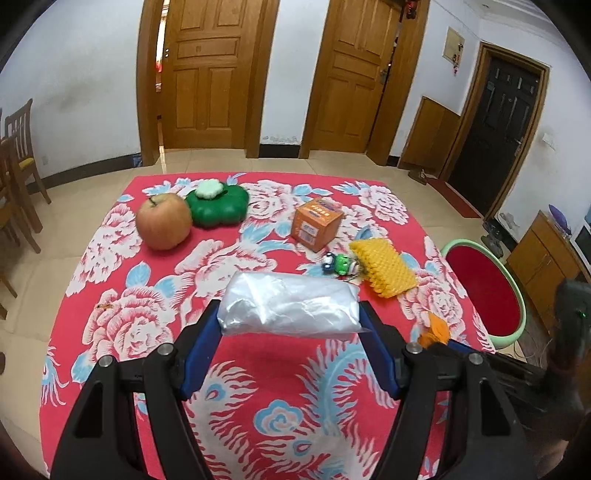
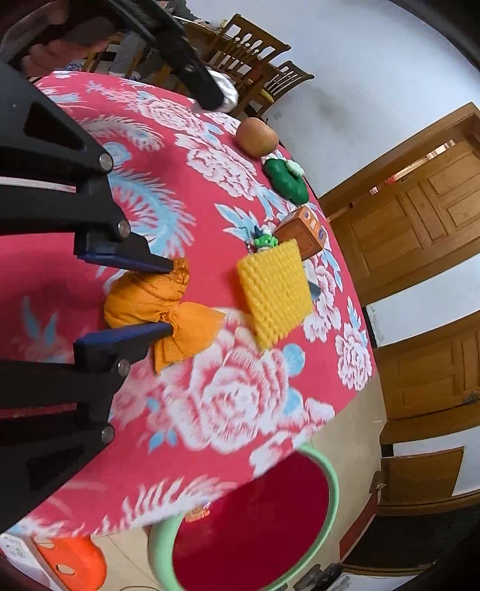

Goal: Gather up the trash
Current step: 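Carry the plastic bag and orange bundle over the bucket and open both tools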

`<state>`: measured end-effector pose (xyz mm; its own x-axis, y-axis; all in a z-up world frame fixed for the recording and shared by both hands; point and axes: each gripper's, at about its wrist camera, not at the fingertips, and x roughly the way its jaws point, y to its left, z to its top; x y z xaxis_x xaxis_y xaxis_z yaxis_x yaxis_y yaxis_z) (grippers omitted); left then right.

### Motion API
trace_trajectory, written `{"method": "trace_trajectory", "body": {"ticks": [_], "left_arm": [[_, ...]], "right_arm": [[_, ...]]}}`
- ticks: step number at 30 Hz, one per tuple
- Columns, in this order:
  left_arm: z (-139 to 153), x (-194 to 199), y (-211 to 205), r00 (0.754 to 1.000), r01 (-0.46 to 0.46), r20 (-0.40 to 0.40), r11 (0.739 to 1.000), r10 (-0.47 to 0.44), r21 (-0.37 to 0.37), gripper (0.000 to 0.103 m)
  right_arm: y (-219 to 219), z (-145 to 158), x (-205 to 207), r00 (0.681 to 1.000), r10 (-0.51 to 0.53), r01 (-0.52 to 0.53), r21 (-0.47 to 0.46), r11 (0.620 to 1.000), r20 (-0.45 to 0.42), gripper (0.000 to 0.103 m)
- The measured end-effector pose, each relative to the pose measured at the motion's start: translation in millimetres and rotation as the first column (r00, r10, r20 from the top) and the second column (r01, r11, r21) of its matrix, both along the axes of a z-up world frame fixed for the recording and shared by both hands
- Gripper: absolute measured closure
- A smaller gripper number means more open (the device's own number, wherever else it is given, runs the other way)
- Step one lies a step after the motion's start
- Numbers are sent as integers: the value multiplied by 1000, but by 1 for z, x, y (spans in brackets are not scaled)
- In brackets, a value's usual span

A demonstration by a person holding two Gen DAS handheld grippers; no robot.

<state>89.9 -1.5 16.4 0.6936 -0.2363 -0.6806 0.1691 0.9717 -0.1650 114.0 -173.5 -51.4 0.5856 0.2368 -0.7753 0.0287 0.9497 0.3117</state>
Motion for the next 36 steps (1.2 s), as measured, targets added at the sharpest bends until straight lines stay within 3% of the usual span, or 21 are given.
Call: {"method": "trace_trajectory", "body": {"ticks": [4,8,15,28,36], "left_arm": [[4,2,-12,999,35,2,999,-35,0,31],[11,6,-30,997,82,1,997,-82,-12,31],[23,17,-71,980,197,-14,980,-198,-28,31],[28,38,-166,926,377,-16,926,-377,28,31],[13,52,-215,898,438,-44,899,-437,9,31]], "right_arm": [[-16,4,-14,1000,-3,3,46,999,-1,73],[-30,12,-26,999,-37,37,26,999,28,73],[-78,27,-38,983,-161,157,53,986,86,72],[-177,28,-41,891,-445,434,121,893,93,68],[-216,23,-32,854,-514,491,199,848,81,60]]}}
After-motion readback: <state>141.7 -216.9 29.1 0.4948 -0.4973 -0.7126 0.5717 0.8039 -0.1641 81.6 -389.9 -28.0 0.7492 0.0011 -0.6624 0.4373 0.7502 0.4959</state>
